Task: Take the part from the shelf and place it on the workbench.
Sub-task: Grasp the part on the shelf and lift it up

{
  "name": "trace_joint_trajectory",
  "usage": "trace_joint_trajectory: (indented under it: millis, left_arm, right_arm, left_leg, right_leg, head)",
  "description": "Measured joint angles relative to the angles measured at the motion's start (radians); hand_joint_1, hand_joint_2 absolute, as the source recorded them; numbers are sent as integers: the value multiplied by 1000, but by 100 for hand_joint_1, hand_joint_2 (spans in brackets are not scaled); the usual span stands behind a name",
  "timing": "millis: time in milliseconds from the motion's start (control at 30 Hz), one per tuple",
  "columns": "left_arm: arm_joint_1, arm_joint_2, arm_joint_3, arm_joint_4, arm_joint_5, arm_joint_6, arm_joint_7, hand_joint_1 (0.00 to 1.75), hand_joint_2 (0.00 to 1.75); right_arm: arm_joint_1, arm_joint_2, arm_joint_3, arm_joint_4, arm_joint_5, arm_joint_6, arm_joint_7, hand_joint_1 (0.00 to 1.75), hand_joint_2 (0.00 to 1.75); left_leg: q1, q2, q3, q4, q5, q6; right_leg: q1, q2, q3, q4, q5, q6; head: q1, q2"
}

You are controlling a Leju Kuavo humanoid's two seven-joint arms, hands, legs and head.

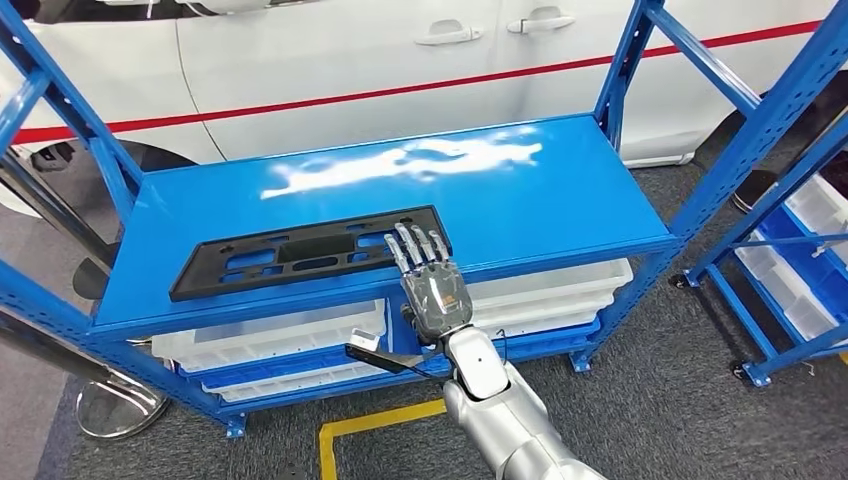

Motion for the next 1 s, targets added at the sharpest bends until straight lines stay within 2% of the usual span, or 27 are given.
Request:
trace_joint_trajectory:
  millis: [33, 100, 133, 200, 267, 300, 333, 367, 400, 433, 500, 533, 567, 633, 700, 767, 800, 833, 867, 900, 933, 967, 1000]
  left_arm:
    - [-1, 0, 1, 1, -2, 0, 0, 0, 175]
    - [-3, -1, 1, 0, -4, 0, -1, 0, 175]
    - [-5, -2, 1, 0, -5, 0, -2, 0, 175]
    - [-9, -4, 2, 1, -6, 0, -3, 0, 175]
    - [-11, -4, 3, 1, -8, 0, -3, 0, 175]
    - [-10, -4, 4, 1, -8, 0, -3, 0, 175]
    - [-10, -4, 4, 1, -8, 0, -3, 0, 175]
    - [-9, -5, 4, 1, -9, 0, -3, 0, 175]
    - [-9, -5, 4, 1, -10, 0, -3, 0, 175]
    - [-9, -6, 4, 1, -10, 0, -3, 0, 175]
    - [-12, -6, 5, 1, -11, 0, -2, 0, 175]
    - [-14, -6, 5, 2, -11, 0, -2, 0, 175]
    - [-15, -6, 6, 2, -11, 0, -3, 0, 175]
    - [-15, -6, 6, 2, -12, 0, -3, 0, 87]
    - [-17, -7, 7, 2, -12, 0, -3, 0, 0]
    - [-17, -8, 7, 2, -10, -1, -10, 0, 0]
    - [-15, -8, 8, 2, -8, -2, -15, 0, 0]
    - [-13, -8, 9, 2, -5, -3, -21, 0, 0]
    - [-12, -8, 12, 2, -3, -3, -25, 0, 0]
    - [-12, -8, 15, 2, -1, -3, -28, 0, 0]
    - [-12, -8, 18, 2, 1, -2, -31, 0, 0]
    - [-13, -8, 21, 2, 3, 0, -34, 0, 0]
    - [-14, -8, 23, 2, 5, 3, -37, 0, 0]
  right_arm:
    - [0, 4, 0, 0, 0, 0, -2, 0, 175]
    - [-2, 10, 1, 0, 2, 0, -6, 0, 175]
    - [-4, 12, 2, 0, 2, -1, -6, 0, 175]
    - [-7, 13, 2, 0, 2, -1, -7, 0, 175]
    - [-6, 13, 2, 0, 2, -1, -9, 0, 175]
    - [-4, 12, 2, 1, 2, 0, -9, 0, 175]
    - [-2, 12, 2, 1, 2, 0, -9, 0, 175]
    - [-2, 12, 2, 1, 2, 0, -10, 0, 175]
    - [-2, 12, 2, 1, 2, 0, -10, 0, 175]
    - [-2, 12, 2, 2, 2, 0, -11, 0, 175]
    - [-1, 10, 2, 4, 2, 0, -11, 0, 175]
    - [0, 10, 2, 4, 2, 0, -12, 0, 175]
    - [-1, 10, 2, 4, 2, 0, -12, 0, 175]
    - [-3, 12, 3, 3, 2, 0, -12, 0, 175]
    - [-4, 15, 4, 2, 2, 0, -12, 0, 175]
    - [-4, 16, 4, 2, 2, 0, -12, 0, 175]
    - [-2, 16, 4, 2, 2, 0, -12, 0, 175]
    - [0, 16, 4, 2, 2, 0, -12, 0, 175]
    - [1, 16, 4, 2, 3, 0, -12, 40, 175]
    - [3, 16, 4, 1, 4, 0, -12, 83, 175]
    - [3, 16, 4, 0, 5, 0, -12, 127, 175]
    - [4, 16, 4, -2, 5, 0, -12, 171, 175]
    - [4, 16, 4, -3, 4, 0, -12, 175, 175]
  left_leg:
    - [-4, 0, 4, -5, -7, 7]
    - [0, -2, 27, -25, -5, 20]
    - [2, -2, 42, -33, -8, 25]
    - [4, -2, 65, -42, -16, 33]
    - [4, -3, 82, -42, -32, 37]
    - [4, -3, 93, -42, -42, 36]
    - [5, -4, 107, -41, -54, 34]
    - [6, -5, 123, -40, -67, 32]
    - [6, -5, 139, -39, -80, 28]
    - [6, -5, 154, -35, -95, 23]
    - [4, -8, 170, -28, -123, 11]
    - [3, -8, 178, -22, -131, 3]
    - [3, -9, 181, -12, -133, -3]
    - [6, -7, 178, 27, -134, -14]
    - [9, -4, 134, 107, -161, -21]
    - [11, -3, 58, 211, -217, -27]
    - [11, -2, 24, 245, -238, -29]
    - [11, -2, 3, 252, -240, -28]
    - [11, -2, -4, 229, -218, -25]
    - [11, -2, 3, 178, -172, -21]
    - [9, -1, 16, 112, -113, -15]
    - [6, 0, 26, 57, -73, -9]
    - [2, 0, 33, 19, -49, -3]
  right_leg:
    - [0, 1, 6, -1, 0, 6]
    - [2, -1, 12, 10, 1, 15]
    - [2, -2, 3, 31, -1, 18]
    - [0, -3, -55, 127, -24, 24]
    - [-2, -4, -140, 231, -70, 30]
    - [-4, -4, -172, 253, -87, 32]
    - [-6, -5, -191, 247, -90, 33]
    - [-8, -6, -196, 214, -71, 35]
    - [-10, -7, -191, 161, -27, 36]
    - [-12, -9, -184, 99, 36, 38]
    - [-12, -11, -173, 26, 117, 31]
    - [-10, -11, -169, 15, 132, 24]
    - [-9, -10, -160, 17, 124, 16]
    - [-10, -8, -139, 14, 117, 2]
    - [-10, -8, -121, 12, 105, -9]
    - [-8, -8, -109, 11, 96, -14]
    - [-7, -7, -104, 11, 91, -16]
    - [-6, -6, -99, 11, 86, -16]
    - [-5, -5, -92, 11, 81, -17]
    - [-4, -4, -85, 11, 75, -16]
    - [-3, -3, -79, 10, 70, -14]
    - [-2, -3, -75, 10, 67, -12]
    - [-1, -2, -74, 11, 63, -8]
  head:
    - [0, 0]
    - [0, 0]
    - [0, 0]
    - [0, 0]
    - [0, 0]
    - [0, 0]
    - [0, 0]
    - [0, 0]
    - [0, 0]
    - [0, 0]
    - [0, 0]
    - [0, 0]
    - [0, 0]
    - [-1, 0]
    - [-1, 0]
    - [-1, 0]
    - [-1, 0]
    - [-2, 0]
    - [-2, 0]
    - [-2, 0]
    - [-1, 0]
    - [-1, 0]
    - [-1, 0]
